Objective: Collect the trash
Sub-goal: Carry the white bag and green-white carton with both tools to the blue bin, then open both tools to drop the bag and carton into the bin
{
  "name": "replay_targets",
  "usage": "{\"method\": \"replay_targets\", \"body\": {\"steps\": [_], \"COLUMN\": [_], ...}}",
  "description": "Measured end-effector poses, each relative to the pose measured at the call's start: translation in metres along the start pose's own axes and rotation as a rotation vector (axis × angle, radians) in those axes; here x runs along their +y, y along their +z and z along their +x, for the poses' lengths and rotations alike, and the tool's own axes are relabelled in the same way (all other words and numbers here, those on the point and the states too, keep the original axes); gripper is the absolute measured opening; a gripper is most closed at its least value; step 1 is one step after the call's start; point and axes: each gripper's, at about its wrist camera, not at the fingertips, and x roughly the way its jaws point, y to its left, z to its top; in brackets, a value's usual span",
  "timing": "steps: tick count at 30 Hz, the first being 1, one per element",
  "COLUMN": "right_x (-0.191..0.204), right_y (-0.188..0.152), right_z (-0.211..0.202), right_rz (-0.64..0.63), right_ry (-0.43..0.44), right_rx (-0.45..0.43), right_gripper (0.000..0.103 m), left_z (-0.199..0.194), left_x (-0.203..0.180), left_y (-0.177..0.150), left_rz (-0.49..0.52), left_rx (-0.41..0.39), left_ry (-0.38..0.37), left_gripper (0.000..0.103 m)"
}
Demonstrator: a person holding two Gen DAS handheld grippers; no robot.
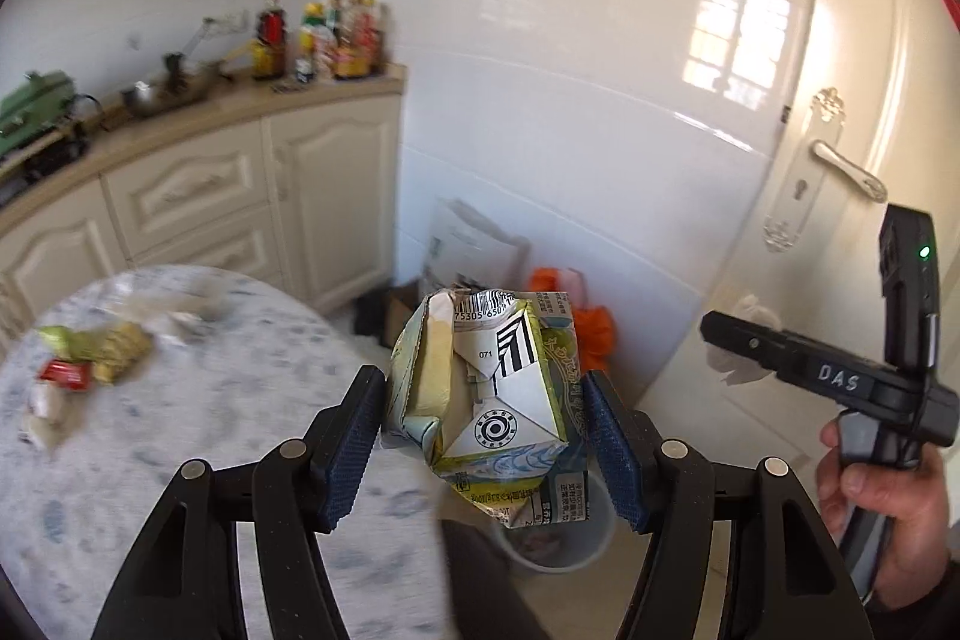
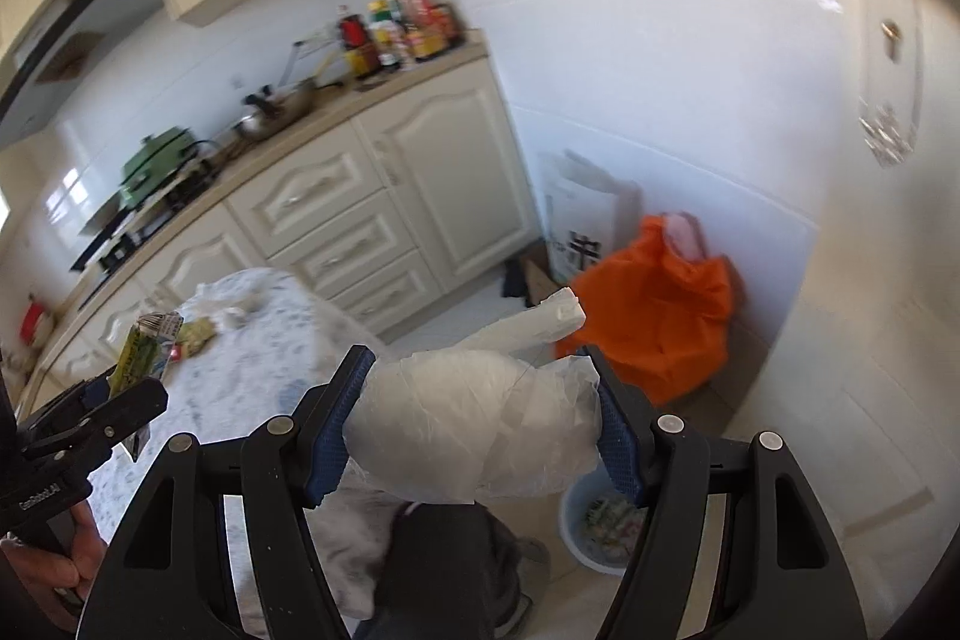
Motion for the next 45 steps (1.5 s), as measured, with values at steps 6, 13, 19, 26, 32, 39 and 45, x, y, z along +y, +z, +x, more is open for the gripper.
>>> {"method": "replay_targets", "body": {"steps": [6,13,19,26,32,39,45], "right_x": [-0.060,-0.100,-0.124,-0.147,-0.146,-0.123,-0.085], "right_y": [-0.014,-0.029,-0.038,-0.054,-0.058,-0.052,-0.037], "right_z": [0.023,0.055,0.081,0.102,0.101,0.092,0.078], "right_rz": [0.114,0.202,0.256,0.342,0.359,0.335,0.286], "right_ry": [-0.078,-0.117,-0.125,-0.161,-0.191,-0.170,-0.119], "right_rx": [0.059,0.125,0.167,0.215,0.221,0.205,0.173], "right_gripper": [0.069,0.069,0.073,0.094,0.103,0.103,0.103], "left_z": [0.088,0.184,0.259,0.303,0.299,0.250,0.160], "left_x": [-0.038,-0.071,-0.083,-0.081,-0.084,-0.085,-0.055], "left_y": [0.013,0.019,0.027,0.030,0.036,0.039,0.027], "left_rz": [0.038,0.033,0.049,0.069,0.111,0.127,0.100], "left_rx": [0.130,0.285,0.412,0.460,0.400,0.305,0.224], "left_ry": [-0.101,-0.204,-0.290,-0.213,-0.134,-0.097,-0.048], "left_gripper": [0.061,0.062,0.063,0.084,0.094,0.097,0.102]}}
